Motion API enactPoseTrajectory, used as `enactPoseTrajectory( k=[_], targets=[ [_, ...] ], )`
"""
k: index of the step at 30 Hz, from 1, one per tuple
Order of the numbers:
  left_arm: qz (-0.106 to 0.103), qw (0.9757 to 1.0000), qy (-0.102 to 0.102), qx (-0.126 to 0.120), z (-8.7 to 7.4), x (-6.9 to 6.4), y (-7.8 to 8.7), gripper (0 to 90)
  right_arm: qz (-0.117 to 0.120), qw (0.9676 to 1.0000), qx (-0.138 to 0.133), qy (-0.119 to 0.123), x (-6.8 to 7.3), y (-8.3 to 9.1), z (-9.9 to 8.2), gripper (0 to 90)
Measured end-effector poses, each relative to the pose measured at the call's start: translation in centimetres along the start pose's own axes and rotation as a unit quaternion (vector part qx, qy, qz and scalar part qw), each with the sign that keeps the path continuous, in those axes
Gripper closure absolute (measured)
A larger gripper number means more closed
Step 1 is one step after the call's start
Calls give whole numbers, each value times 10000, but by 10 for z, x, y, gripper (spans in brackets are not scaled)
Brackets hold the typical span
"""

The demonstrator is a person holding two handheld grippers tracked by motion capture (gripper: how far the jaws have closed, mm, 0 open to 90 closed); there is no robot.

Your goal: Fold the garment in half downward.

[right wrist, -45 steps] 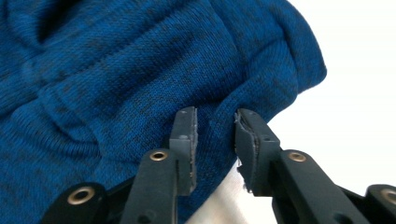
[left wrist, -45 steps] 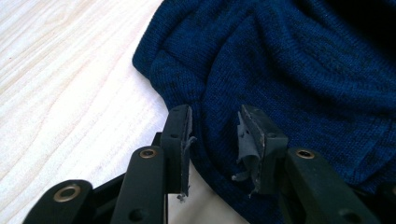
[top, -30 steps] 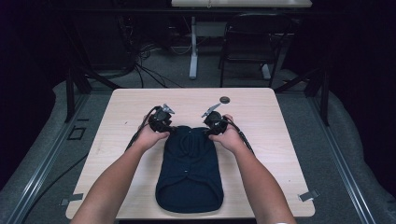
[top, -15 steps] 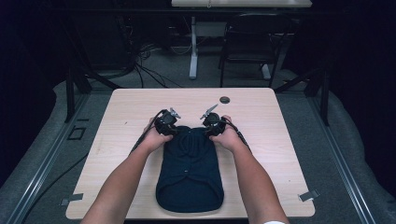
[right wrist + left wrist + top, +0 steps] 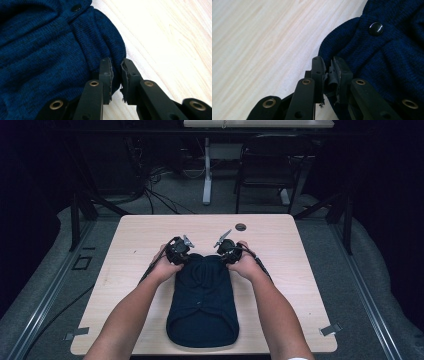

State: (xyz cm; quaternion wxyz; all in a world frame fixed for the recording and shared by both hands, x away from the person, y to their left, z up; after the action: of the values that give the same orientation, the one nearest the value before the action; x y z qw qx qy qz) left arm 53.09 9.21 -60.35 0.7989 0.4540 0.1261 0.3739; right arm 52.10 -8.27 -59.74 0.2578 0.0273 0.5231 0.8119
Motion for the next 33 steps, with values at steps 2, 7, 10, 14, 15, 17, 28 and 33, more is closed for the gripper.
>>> enactPoseTrajectory(
  k=[2, 7, 10, 14, 15, 17, 28, 33],
  targets=[
    [20, 10000, -11, -89, 2, 0, 4, 804, 4, 10000, -70, 8, 0, 3, 0, 793],
    [83, 9997, -19, -229, 7, 3, 16, 804, -100, 9995, -303, 49, 0, 13, 5, 794],
    [100, 9994, 1, -324, 10, 4, 25, 804, -191, 9991, -383, 83, -1, 20, 8, 794],
    [188, 9988, -45, -446, 18, 7, 37, 804, -394, 9979, -485, 183, -5, 32, 15, 795],
    [223, 9985, -30, -502, 21, 8, 41, 804, -471, 9974, -503, 223, -7, 39, 19, 795],
    [297, 9980, -63, -560, 27, 11, 48, 804, -512, 9967, -586, 216, -9, 43, 23, 795],
    [763, 9913, -221, -1046, 68, 28, 101, 804, -1145, 9885, -951, 283, -31, 96, 58, 795],
    [1131, 9837, -259, -1373, 86, 35, 125, 804, -1547, 9801, -1207, 300, -40, 118, 75, 795]
  ],
)
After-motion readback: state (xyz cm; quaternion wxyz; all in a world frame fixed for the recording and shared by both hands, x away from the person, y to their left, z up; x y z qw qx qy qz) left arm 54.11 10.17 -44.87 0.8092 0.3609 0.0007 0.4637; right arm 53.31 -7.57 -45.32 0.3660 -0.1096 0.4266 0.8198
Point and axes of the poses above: each handheld gripper's, and its own axes: y roughly backward along the jaws, z roughly out of its top, x roughly to its left, the point moved 7 cm from there along -y, roughly forward along the jaws, and after that the axes turned 9 degrees about y, right-handed, at the moved point
